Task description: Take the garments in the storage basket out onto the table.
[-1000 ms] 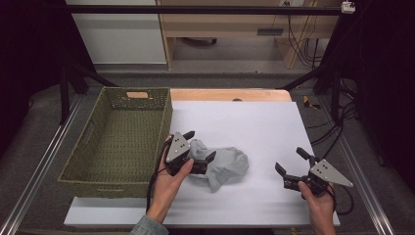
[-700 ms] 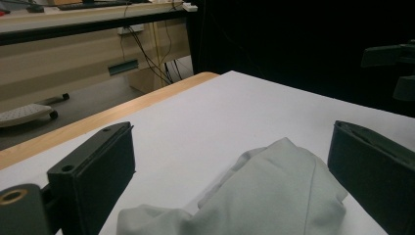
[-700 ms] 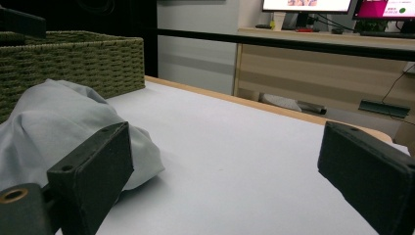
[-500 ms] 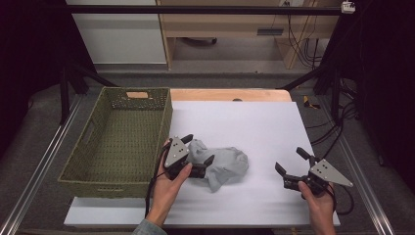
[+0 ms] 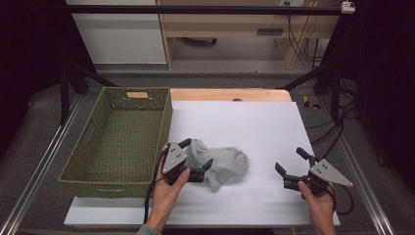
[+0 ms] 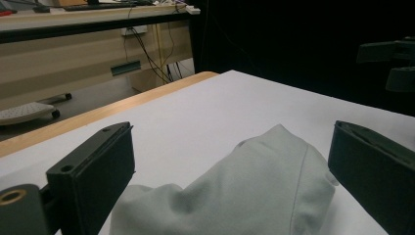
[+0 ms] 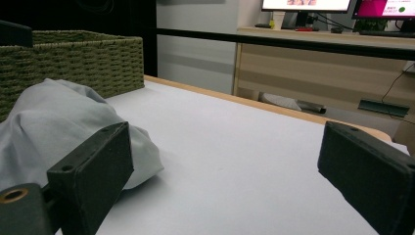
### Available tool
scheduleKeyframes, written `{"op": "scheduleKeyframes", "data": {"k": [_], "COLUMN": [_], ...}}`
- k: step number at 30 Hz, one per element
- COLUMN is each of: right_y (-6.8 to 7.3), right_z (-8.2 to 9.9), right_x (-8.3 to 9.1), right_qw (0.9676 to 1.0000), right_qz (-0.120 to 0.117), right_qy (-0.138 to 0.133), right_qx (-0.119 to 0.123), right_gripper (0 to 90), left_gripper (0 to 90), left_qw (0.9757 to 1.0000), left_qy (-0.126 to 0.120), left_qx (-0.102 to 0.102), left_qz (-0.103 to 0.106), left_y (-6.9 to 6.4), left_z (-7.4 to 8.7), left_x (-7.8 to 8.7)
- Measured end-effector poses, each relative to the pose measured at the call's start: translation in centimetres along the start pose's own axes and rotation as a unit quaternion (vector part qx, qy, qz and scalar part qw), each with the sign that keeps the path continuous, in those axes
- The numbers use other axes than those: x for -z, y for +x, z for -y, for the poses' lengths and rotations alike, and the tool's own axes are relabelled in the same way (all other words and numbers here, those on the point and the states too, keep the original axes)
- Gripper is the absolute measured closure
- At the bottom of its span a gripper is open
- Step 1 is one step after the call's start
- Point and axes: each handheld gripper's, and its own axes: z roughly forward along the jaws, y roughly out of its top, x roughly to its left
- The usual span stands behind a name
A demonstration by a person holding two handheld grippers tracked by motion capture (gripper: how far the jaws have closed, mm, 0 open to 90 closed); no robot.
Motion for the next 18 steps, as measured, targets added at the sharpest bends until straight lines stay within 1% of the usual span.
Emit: {"op": "scheduleKeyframes", "data": {"k": [9,15,18], "right_y": [-0.04,-0.11,-0.16], "right_z": [-0.02,0.01,0.03], "right_x": [0.06,0.05,0.09], "right_qw": [1.0,1.0,1.0], "right_qz": [0.001,0.002,0.002], "right_qy": [0.001,-0.001,0.0], "right_qx": [-0.001,0.001,0.0], "right_gripper": [6.2,6.2,6.2], "left_gripper": [3.0,2.9,2.8], "left_qw": [0.9999,0.9999,0.9998], "left_qy": [-0.011,-0.011,-0.018], "left_qx": [-0.003,0.001,0.005], "left_qz": [-0.004,-0.003,-0.005], "left_y": [-0.26,-0.31,-0.32], "left_z": [0.48,0.86,0.96], "left_x": [0.39,0.55,0.7]}}
